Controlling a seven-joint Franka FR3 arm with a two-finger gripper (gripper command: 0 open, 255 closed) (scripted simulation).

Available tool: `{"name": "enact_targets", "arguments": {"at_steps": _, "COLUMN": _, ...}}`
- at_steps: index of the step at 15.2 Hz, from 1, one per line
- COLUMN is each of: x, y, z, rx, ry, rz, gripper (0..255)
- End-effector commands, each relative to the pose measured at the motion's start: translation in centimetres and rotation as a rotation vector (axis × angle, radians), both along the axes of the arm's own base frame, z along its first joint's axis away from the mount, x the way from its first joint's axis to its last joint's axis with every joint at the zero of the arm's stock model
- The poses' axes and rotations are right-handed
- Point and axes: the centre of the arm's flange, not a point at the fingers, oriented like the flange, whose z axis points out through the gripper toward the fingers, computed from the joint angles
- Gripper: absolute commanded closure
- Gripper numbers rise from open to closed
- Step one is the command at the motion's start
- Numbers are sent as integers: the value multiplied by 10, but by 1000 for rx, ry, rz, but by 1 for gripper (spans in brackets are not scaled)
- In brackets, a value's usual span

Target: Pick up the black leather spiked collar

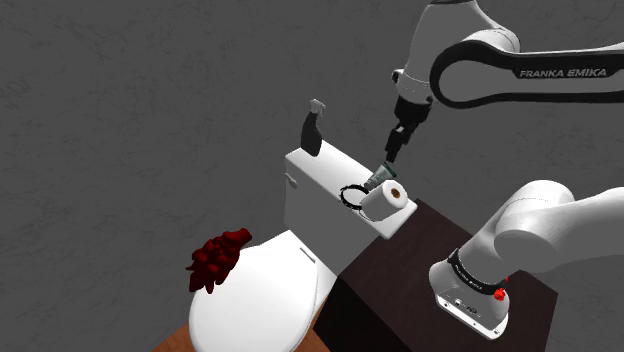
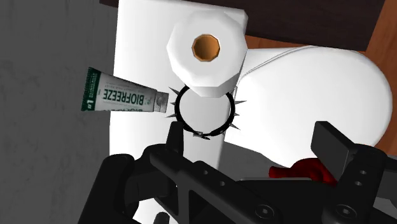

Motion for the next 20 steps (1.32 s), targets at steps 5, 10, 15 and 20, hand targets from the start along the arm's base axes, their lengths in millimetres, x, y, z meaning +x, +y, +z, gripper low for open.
{"name": "enact_targets", "arguments": {"at_steps": 5, "x": 19, "y": 13, "z": -79, "rx": -27, "ry": -6, "rz": -28, "gripper": 0}}
{"name": "enact_targets", "arguments": {"at_steps": 10, "x": 34, "y": 22, "z": -143, "rx": -50, "ry": -9, "rz": -52, "gripper": 0}}
{"name": "enact_targets", "arguments": {"at_steps": 15, "x": 50, "y": 28, "z": -208, "rx": -73, "ry": -12, "rz": -76, "gripper": 0}}
{"name": "enact_targets", "arguments": {"at_steps": 20, "x": 62, "y": 32, "z": -262, "rx": -90, "ry": -14, "rz": -94, "gripper": 0}}
